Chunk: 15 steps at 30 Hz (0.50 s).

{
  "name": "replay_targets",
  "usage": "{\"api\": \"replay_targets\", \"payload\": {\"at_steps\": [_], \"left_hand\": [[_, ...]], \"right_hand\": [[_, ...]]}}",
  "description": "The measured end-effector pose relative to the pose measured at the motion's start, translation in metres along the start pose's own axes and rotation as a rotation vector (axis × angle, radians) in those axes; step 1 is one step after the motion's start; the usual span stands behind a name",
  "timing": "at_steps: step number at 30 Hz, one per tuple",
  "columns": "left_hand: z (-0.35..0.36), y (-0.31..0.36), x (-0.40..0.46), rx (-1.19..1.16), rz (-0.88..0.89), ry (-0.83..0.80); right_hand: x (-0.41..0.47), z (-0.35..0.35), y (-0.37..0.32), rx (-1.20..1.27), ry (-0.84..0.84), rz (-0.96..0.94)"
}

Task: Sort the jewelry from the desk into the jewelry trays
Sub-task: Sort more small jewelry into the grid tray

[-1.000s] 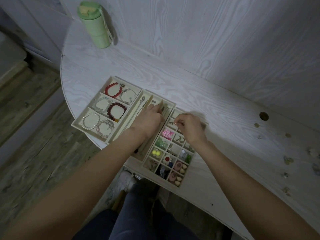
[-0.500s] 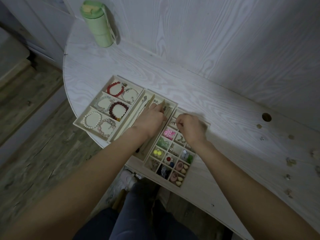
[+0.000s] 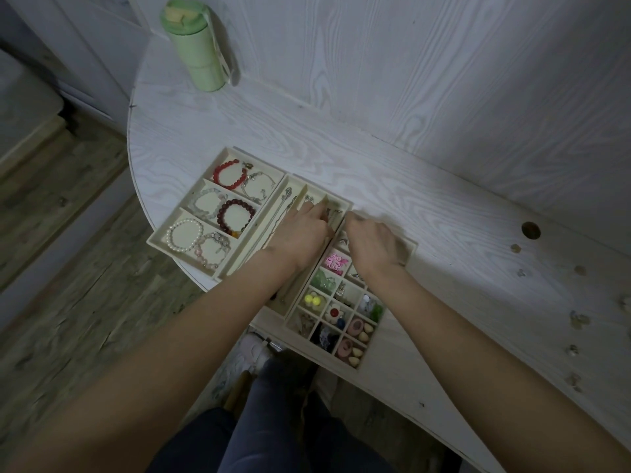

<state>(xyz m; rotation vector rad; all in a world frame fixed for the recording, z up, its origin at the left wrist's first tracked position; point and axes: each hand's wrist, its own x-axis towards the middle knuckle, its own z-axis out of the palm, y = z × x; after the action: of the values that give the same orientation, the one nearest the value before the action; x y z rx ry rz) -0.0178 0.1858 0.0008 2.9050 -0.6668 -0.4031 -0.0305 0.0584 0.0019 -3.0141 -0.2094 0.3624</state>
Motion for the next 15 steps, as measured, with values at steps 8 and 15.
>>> {"api": "replay_targets", "payload": {"at_steps": [8, 15], "left_hand": [[0.001, 0.001, 0.001, 0.021, 0.011, 0.001], [0.002, 0.001, 0.001, 0.001, 0.004, -0.003]], "right_hand": [[-0.001, 0.002, 0.004, 0.083, 0.006, -0.010], [-0.004, 0.006, 0.024, 0.381, 0.015, 0.197]]}}
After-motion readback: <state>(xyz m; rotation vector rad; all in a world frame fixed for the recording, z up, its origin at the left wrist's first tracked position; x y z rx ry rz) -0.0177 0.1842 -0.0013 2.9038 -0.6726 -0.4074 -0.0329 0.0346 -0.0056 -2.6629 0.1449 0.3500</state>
